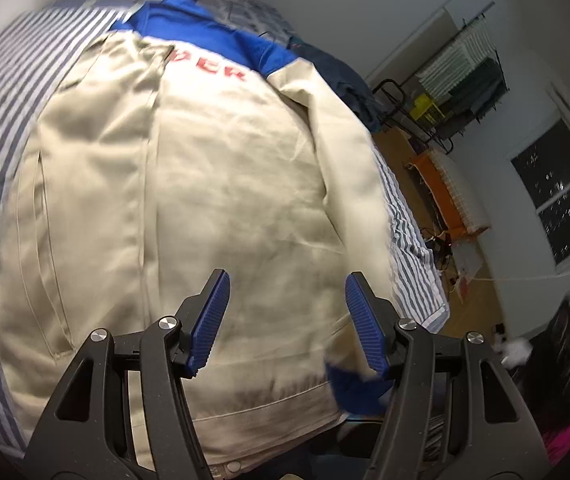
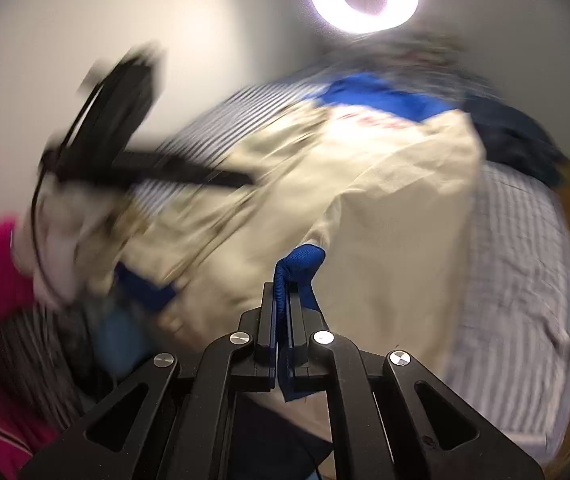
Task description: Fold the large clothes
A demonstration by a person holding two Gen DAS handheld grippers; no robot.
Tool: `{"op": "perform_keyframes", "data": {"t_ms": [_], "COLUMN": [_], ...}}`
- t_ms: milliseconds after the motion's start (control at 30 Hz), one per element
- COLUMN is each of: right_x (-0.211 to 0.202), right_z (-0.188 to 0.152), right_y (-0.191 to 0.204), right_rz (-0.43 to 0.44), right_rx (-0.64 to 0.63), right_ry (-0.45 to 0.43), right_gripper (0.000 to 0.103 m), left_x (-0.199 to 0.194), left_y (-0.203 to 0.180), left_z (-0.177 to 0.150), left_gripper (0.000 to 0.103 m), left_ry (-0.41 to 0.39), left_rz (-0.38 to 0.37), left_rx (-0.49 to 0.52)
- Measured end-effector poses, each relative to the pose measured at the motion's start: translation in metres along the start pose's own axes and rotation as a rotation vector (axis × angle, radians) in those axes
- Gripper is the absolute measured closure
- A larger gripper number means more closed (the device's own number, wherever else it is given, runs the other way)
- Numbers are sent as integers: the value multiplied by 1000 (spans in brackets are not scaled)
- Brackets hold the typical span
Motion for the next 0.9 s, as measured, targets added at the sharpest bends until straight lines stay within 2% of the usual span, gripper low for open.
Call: {"op": "perform_keyframes", "data": {"t_ms": [67,167,267,333,400,467,533,667,700,800,900], "right_x": [25,49,52,44,34,16,-5,-32,-34,-27,-2], "right_z": [-11,-24,-26,-25,-22,-17,-12,9,12,23,26], "right_y": [24,35,26,20,15,5,-17,-66,-78,-125,-176], "right_rz": [28,31,62,129,207,288,361,413,415,262,185], "right_rx": [-81,-118,-81,-30,25,83,143,287,315,375,524], "right_ry": [70,133,148,147,123,71,16,-108,-130,-131,-104], "right_gripper": [101,101,100,96,89,78,72,71,71,71,71], "left_x": [4,13,21,23,23,21,19,16,16,20,30], "left_y": [4,12,19,23,24,23,20,7,4,3,10], "left_z": [-4,-13,-21,-27,-31,-39,-48,-63,-67,-78,-91], "left_gripper": [41,41,41,41,41,41,41,41,41,41,41], "left_ry": [16,50,78,92,104,118,138,153,156,178,223], "left_rz": [4,32,56,60,58,46,26,9,19,46,44], "left_rx": [-8,-11,-17,-15,-15,-17,-28,-4,14,33,-6]}}
Point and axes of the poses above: each gripper's, at about its wrist camera, not at the fingertips, and x roughly the way its jaws point, y to its left, z to its top, the point moved 8 cm from there along x, roughly the way its jaws point, and after that the axes turned 1 degree about y, right-handed, at the moved point
